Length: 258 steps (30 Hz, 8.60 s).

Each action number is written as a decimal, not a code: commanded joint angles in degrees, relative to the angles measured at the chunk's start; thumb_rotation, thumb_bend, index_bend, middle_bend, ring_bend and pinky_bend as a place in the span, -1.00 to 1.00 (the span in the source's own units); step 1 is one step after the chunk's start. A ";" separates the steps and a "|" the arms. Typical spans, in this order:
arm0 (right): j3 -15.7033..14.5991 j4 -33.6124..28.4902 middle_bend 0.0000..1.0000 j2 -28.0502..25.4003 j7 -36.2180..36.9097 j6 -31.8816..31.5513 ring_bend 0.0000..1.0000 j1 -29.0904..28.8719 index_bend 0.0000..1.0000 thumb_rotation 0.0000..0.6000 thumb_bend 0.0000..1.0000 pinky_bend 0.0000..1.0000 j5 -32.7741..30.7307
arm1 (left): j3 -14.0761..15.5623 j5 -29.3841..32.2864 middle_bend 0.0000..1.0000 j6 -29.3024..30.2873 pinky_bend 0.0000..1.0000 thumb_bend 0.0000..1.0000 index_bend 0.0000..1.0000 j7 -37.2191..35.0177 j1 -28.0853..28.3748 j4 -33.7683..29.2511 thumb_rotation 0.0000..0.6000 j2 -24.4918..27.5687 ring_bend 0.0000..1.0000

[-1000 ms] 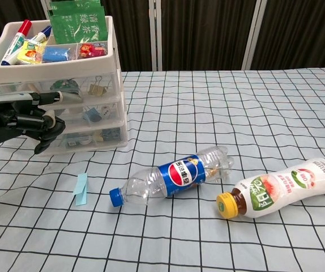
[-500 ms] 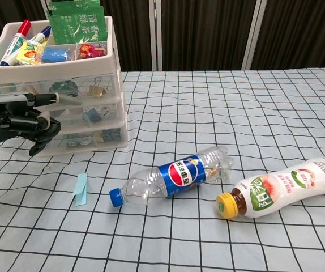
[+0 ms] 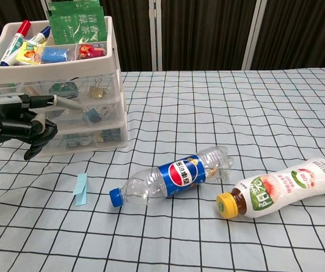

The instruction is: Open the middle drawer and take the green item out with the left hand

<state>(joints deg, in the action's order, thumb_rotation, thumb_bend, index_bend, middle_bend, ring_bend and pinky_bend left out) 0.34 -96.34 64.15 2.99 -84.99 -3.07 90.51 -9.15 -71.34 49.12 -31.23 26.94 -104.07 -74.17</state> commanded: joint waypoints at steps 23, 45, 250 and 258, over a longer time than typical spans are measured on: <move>-0.02 -0.38 -1.00 -0.20 0.04 0.14 -1.00 -0.02 -1.00 1.00 -0.92 -1.00 -0.13 | 1.01 -2.09 0.58 17.97 0.39 1.00 -0.64 35.56 -3.77 -7.09 1.00 2.69 0.44; -0.01 -0.41 -1.00 -0.25 0.09 0.29 -1.00 -0.07 -1.00 1.00 -0.92 -1.00 -0.20 | -0.14 9.63 0.59 15.95 0.40 1.00 -0.55 42.58 -1.09 -6.88 1.00 2.56 0.45; 0.92 0.49 -1.00 -0.31 2.37 1.28 -1.00 -0.55 -1.00 1.00 -0.92 -1.00 -2.22 | 8.84 15.32 0.63 -1.26 0.44 -1.00 -0.16 73.88 26.17 -8.85 1.00 15.65 0.47; 0.83 0.50 -1.00 -0.29 2.37 1.30 -1.00 -0.56 -1.00 1.00 -0.92 -1.00 -2.05 | 9.50 17.08 0.63 -0.56 0.44 -0.96 -0.08 74.76 27.01 -9.63 1.00 15.81 0.47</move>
<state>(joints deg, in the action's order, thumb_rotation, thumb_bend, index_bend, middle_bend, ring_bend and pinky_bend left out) 1.18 -95.85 63.86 5.36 -83.69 -3.63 88.47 0.33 -54.27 48.54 43.53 53.93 -113.69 -58.37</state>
